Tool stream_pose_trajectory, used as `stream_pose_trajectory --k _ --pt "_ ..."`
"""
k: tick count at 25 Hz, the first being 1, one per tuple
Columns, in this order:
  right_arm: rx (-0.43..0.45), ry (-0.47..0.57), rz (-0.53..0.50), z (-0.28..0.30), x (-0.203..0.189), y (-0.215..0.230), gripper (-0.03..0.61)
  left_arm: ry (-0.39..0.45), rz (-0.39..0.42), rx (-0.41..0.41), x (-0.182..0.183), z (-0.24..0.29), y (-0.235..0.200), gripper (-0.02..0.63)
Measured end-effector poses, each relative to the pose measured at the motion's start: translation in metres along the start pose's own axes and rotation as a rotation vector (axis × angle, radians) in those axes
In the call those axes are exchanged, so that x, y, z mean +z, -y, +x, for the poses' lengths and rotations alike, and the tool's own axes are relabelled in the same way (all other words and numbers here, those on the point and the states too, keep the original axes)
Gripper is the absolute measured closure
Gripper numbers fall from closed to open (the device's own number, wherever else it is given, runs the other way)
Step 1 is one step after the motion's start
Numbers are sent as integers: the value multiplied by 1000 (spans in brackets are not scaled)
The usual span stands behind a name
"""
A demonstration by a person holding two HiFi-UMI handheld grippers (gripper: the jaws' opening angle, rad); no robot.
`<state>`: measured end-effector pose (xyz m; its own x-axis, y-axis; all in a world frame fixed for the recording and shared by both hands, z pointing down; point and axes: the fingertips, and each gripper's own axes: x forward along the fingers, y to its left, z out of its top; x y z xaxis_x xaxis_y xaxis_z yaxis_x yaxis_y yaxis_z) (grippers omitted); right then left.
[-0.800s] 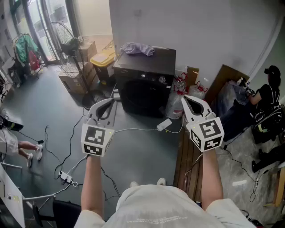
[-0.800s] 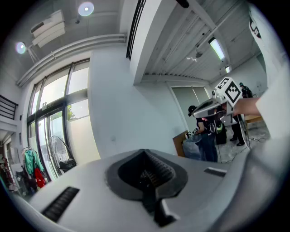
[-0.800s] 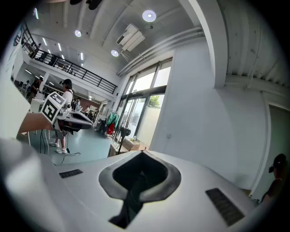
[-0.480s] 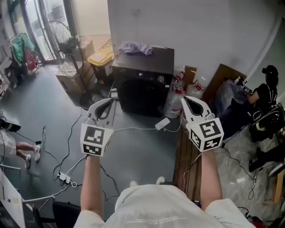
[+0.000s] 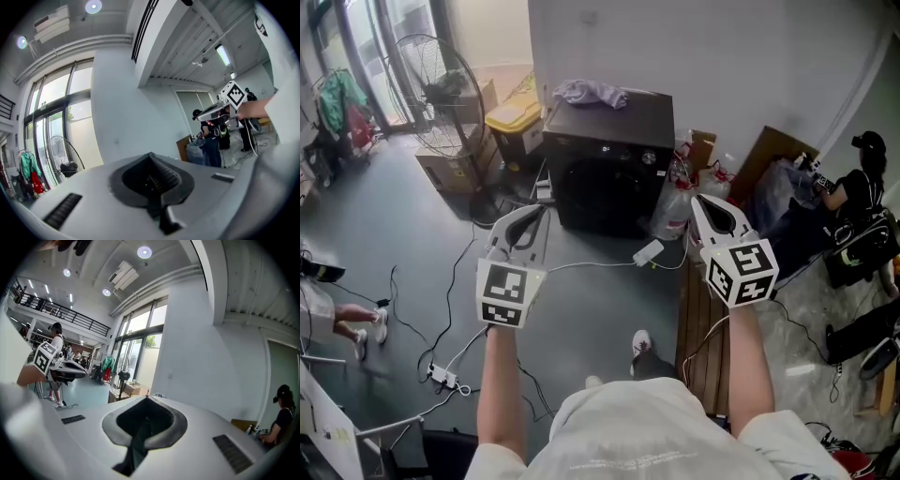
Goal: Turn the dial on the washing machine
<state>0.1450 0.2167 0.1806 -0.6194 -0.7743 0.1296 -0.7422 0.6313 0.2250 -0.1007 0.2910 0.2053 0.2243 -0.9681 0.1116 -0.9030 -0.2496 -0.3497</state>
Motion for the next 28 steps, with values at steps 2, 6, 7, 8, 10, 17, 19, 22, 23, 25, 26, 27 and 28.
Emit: stream_pose_trajectory --k 2,6,7,8,10,17,19,22,23,25,26,27,28 --pt "3 2 -3 12 2 0 565 6 1 -1 -2 4 -8 598" --pt "12 3 0 41 -3 3 565 -15 2 0 -15 20 -19 598" --pt "17 4 1 49 -6 6 565 -26 5 1 -19 26 -21 598" --pt "20 7 2 58 -9 10 564 -34 6 2 -23 33 -23 598" --pt "21 16 11 77 -16 24 563 -42 2 4 -28 53 -28 598" --pt "42 33 54 161 -38 93 564 -47 -35 7 -32 159 -47 598" --pt "61 29 54 186 -41 112 565 -48 -55 10 -27 194 -53 598" --pt "76 23 47 222 -45 143 563 -33 -72 -3 -17 245 -60 598" --pt "79 22 50 232 -47 152 564 -24 -80 -6 -14 260 -62 598" --pt "88 19 60 250 -54 168 564 -12 -94 -4 -12 287 -66 598" --pt "92 14 65 258 -58 175 564 -10 -97 0 -12 299 -68 598" --pt "95 9 68 266 -62 183 565 -12 -97 2 -11 311 -69 598" --pt "96 3 71 274 -66 191 564 -14 -97 2 -12 323 -70 598"
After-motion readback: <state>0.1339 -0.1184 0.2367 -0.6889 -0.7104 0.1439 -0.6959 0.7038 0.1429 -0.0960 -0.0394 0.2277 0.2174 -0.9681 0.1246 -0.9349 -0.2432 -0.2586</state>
